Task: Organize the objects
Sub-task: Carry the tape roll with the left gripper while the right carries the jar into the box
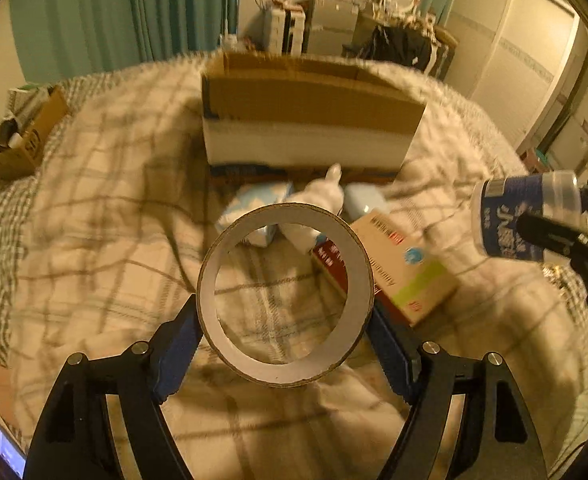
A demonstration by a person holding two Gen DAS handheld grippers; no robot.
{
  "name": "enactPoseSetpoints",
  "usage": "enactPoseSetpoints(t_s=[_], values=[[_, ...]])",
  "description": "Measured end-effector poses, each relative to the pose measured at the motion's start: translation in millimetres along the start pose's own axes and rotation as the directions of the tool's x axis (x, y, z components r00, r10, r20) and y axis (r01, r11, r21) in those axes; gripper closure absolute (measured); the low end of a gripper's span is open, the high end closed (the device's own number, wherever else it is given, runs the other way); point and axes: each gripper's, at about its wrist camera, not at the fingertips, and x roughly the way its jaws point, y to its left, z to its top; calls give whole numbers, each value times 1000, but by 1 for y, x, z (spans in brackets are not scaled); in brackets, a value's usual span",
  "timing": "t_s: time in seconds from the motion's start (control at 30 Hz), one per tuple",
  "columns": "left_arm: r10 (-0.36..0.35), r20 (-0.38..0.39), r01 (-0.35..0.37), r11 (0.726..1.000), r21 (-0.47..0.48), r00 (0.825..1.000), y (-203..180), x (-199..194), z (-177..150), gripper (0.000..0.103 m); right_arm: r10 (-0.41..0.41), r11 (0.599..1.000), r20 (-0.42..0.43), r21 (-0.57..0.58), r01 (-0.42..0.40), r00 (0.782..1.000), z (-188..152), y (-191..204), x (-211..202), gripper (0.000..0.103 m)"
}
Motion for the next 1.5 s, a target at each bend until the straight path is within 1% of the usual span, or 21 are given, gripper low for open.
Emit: enactPoseSetpoints(t_s=[0.13,0.23,0.33,0.47,0.67,0.83,0.97,1.03,1.13,1.2,1.3,1.37,1.4,1.5], values=[[5,64,-4,1000,-9,998,-5,-30,8,22,-6,1000,40,-19,7,999,5,10,-23,40],[15,115,-14,1000,-5,993,-6,-56,17,22,-10,1000,75,-28,12,997,11,17,-40,40],[4,152,-3,1000,-11,988,-5,-76,28,22,-14,999,115,-37,18,993,22,22,-58,40],[-3,188,5,1000,-11,982,-4,-93,48,22,-14,999,169,-43,21,986,42,24,-80,40],[-4,227,6,1000,-6,974,2,-100,94,22,-27,999,234,-33,36,972,84,14,-95,40],[34,245,-34,999,-3,969,11,-95,148,22,-27,1000,248,0,28,968,132,-3,-86,40],[57,254,-62,998,13,966,16,-84,188,22,-37,999,244,18,33,969,175,-19,-67,40],[70,250,-76,997,18,966,18,-68,207,22,-36,999,240,30,29,970,195,-28,-51,40],[75,217,-82,996,27,973,20,-33,228,22,-31,998,220,52,20,975,219,-40,-16,40],[71,190,-80,996,37,979,17,-4,237,22,-13,997,191,77,-1,982,231,-49,16,40],[66,143,-76,995,61,988,12,40,245,22,5,994,140,104,-20,990,241,-61,61,40],[61,121,-69,995,70,991,11,61,247,22,23,992,104,121,-36,994,243,-69,91,40],[56,104,-64,995,76,993,10,75,247,22,31,991,90,129,-43,995,242,-72,102,40],[56,76,-62,995,80,996,8,101,244,22,45,987,47,153,-52,998,235,-80,135,40]])
